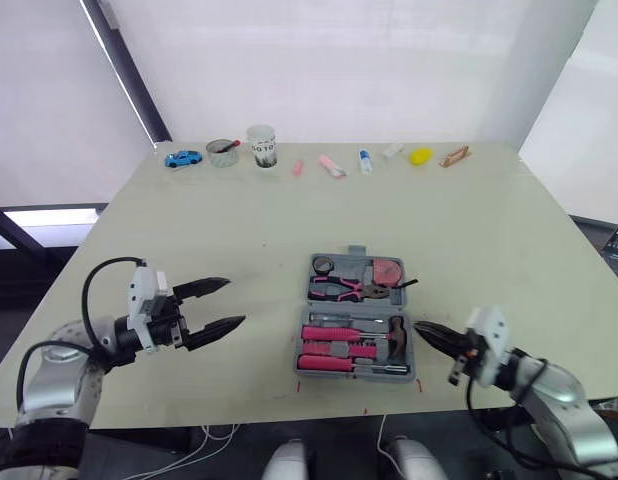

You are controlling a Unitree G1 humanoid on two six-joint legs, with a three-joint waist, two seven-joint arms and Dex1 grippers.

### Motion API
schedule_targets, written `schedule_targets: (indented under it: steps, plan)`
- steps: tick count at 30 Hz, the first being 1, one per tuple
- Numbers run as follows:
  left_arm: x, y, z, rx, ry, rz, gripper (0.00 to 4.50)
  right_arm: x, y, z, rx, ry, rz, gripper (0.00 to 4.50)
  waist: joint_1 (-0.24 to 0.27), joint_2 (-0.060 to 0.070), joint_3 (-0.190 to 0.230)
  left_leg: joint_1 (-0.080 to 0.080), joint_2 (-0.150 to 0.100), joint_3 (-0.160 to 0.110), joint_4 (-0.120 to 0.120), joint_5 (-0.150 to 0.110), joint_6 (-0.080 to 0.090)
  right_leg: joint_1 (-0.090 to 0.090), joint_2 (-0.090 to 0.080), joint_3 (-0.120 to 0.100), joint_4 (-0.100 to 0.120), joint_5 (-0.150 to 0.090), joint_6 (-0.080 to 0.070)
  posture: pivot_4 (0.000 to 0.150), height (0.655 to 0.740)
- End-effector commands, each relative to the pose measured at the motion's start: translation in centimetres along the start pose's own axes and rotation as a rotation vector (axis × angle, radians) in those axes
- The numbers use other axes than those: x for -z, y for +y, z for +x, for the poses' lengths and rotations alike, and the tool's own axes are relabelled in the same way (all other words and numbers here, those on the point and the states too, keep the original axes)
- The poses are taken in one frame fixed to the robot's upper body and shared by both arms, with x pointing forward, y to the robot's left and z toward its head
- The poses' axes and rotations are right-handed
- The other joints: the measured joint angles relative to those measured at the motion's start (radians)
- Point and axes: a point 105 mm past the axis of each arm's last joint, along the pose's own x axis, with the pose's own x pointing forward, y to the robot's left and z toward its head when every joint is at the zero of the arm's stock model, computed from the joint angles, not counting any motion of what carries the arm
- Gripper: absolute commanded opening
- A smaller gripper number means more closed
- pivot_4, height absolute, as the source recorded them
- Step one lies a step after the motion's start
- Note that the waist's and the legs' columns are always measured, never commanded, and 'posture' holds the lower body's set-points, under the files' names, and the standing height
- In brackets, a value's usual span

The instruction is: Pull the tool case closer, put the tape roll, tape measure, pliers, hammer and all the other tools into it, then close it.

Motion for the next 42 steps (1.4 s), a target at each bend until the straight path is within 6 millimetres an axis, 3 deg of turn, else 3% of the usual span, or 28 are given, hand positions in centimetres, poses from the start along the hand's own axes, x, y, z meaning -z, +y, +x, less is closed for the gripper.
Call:
schedule_targets:
  steps: [1,4,6,7,8,10,12,14,18,21,24,30,38,39,42]
  plan:
    - [0.0,1.1,-1.7,-0.131,-0.013,0.023,4.50,-0.7,-1.8,-3.1,0.127,-0.059,-0.026,0.09,0.000,0.000,0.000,0.000,0.000,0.000,0.000,0.000,0.000,0.000,0.000,0.000,0.000,0.000,0.000,0.150,0.7400]
    - [0.8,1.2,-2.6,-0.186,-0.011,-0.019,4.50,-0.4,-2.5,-5.2,0.192,-0.059,-0.016,0.86,0.002,0.000,0.000,0.002,0.000,0.000,0.000,0.000,0.000,0.001,0.000,0.000,0.000,0.000,0.000,0.150,0.7400]
    - [1.5,1.1,-3.4,-0.217,0.007,-0.034,4.50,0.0,-2.9,-6.9,0.230,-0.056,-0.004,1.82,0.002,0.000,0.000,0.002,0.000,0.000,0.000,0.000,0.000,0.002,0.000,0.000,0.000,0.000,0.000,0.150,0.7400]
    - [1.8,1.1,-3.8,-0.232,0.020,-0.040,4.50,0.0,-3.1,-7.6,0.250,-0.058,0.004,1.98,0.002,0.000,0.000,0.002,0.000,0.000,0.000,0.000,0.000,0.002,0.000,0.000,0.000,0.000,0.000,0.150,0.7400]
    - [2.2,1.0,-4.3,-0.248,0.039,-0.043,4.50,0.2,-3.4,-8.5,0.272,-0.052,0.008,2.58,0.001,0.000,0.000,0.002,0.000,0.000,0.000,0.000,0.000,0.002,0.000,0.000,0.000,0.000,-0.001,0.150,0.7400]
    - [2.7,0.7,-5.2,-0.283,0.046,-0.062,4.50,0.5,-4.1,-10.1,0.320,-0.032,0.000,3.13,0.000,0.001,0.000,0.004,0.000,0.002,0.000,0.000,0.000,0.003,-0.001,0.002,0.000,-0.001,-0.001,0.150,0.7400]
    - [3.0,0.4,-5.9,-0.301,0.056,-0.071,4.50,0.8,-4.6,-11.3,0.363,-0.019,0.001,4.02,0.001,0.000,-0.001,0.004,0.002,0.003,0.000,0.000,0.000,0.003,-0.001,0.002,0.000,-0.002,-0.003,0.150,0.7400]
    - [3.3,0.1,-6.5,-0.313,0.073,-0.075,4.50,1.3,-4.9,-12.7,0.394,0.007,0.013,4.32,0.001,0.000,-0.001,0.004,0.003,0.003,0.000,0.000,0.000,0.003,-0.001,0.002,0.000,-0.002,-0.004,0.150,0.7400]
    - [3.4,0.1,-6.3,-0.300,0.087,-0.078,4.50,1.8,-5.1,-13.4,0.413,0.033,0.019,4.32,0.004,0.000,-0.001,0.006,0.005,0.004,0.000,0.000,0.000,0.003,-0.002,0.002,0.000,-0.003,-0.003,0.150,0.7400]
    - [3.6,0.3,-5.8,-0.293,0.102,-0.053,4.50,2.0,-5.1,-12.5,0.390,0.047,0.027,4.32,0.003,0.000,-0.002,0.006,0.005,0.005,0.000,0.000,0.000,0.004,-0.002,0.003,0.000,-0.004,-0.002,0.150,0.7400]
    - [4.1,-0.1,-4.6,-0.224,0.141,-0.045,4.50,1.7,-5.2,-11.0,0.365,0.062,0.003,4.32,0.002,0.001,-0.002,0.007,0.005,0.006,0.000,0.000,0.000,0.004,-0.001,0.004,0.000,-0.002,-0.004,0.150,0.7400]
    - [4.2,1.1,-1.8,-0.169,0.163,-0.009,4.50,0.7,-5.3,-7.1,0.258,0.060,-0.022,4.32,0.002,0.000,-0.002,0.007,0.001,0.006,0.000,0.000,0.000,0.004,-0.001,0.004,0.000,-0.002,-0.004,0.150,0.7400]
    - [3.4,3.0,2.1,-0.050,0.169,0.043,4.50,-0.9,-6.0,-0.6,0.089,0.107,-0.086,4.32,0.001,0.000,-0.002,0.005,0.000,0.004,0.001,0.000,0.000,0.003,-0.001,0.003,0.001,0.000,0.000,0.150,0.7400]
    - [3.3,3.2,2.4,-0.036,0.176,0.047,4.23,-1.1,-6.0,0.1,0.062,0.116,-0.093,4.44,0.000,0.000,-0.002,0.005,0.000,0.004,0.001,0.000,0.000,0.003,0.000,0.003,0.001,0.000,0.000,0.150,0.7400]
    - [3.5,3.4,3.3,0.012,0.202,0.051,3.37,-1.2,-6.4,1.6,0.003,0.145,-0.111,3.65,0.001,0.000,-0.002,0.005,0.000,0.004,0.001,0.000,0.000,0.003,0.000,0.003,0.000,0.000,0.000,0.150,0.7400]
